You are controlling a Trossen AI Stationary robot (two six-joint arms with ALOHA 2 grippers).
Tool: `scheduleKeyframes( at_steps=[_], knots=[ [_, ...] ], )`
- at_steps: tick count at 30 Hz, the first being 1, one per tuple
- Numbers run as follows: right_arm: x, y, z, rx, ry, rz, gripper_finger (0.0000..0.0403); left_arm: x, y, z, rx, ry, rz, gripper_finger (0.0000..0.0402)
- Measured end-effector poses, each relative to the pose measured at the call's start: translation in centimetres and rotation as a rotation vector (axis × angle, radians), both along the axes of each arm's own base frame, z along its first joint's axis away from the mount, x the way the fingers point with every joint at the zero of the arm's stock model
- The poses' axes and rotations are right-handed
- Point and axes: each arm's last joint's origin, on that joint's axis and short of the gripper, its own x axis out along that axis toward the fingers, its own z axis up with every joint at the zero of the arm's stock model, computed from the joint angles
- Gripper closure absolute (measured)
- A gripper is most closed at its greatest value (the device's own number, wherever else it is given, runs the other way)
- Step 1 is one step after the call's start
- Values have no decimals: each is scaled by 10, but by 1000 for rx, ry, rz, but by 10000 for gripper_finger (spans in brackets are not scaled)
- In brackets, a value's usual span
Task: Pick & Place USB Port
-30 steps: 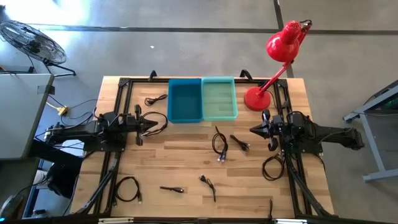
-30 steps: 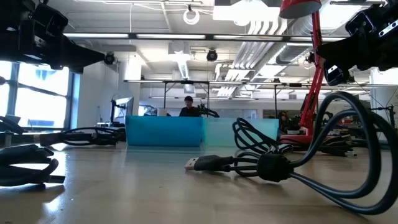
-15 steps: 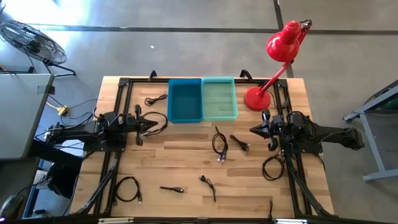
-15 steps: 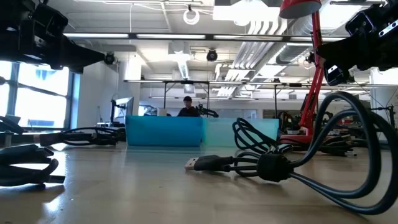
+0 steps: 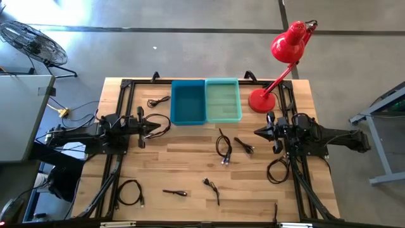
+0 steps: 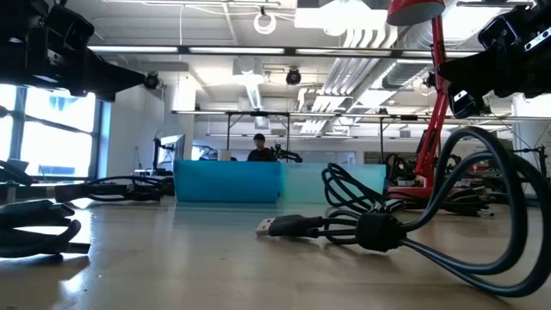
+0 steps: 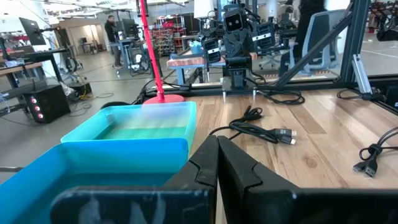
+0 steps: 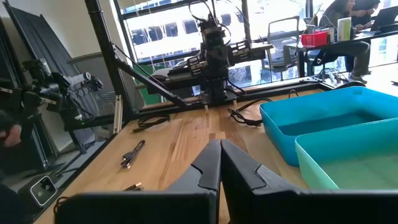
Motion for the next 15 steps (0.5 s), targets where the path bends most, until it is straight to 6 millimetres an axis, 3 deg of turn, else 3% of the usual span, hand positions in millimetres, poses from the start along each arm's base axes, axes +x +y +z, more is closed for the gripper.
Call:
scheduleKeyframes(
  at_steps=[15],
  knots=[
    [0,-2,0,0,-1,-15,400,0,0,0,0,1,0,401]
  ],
)
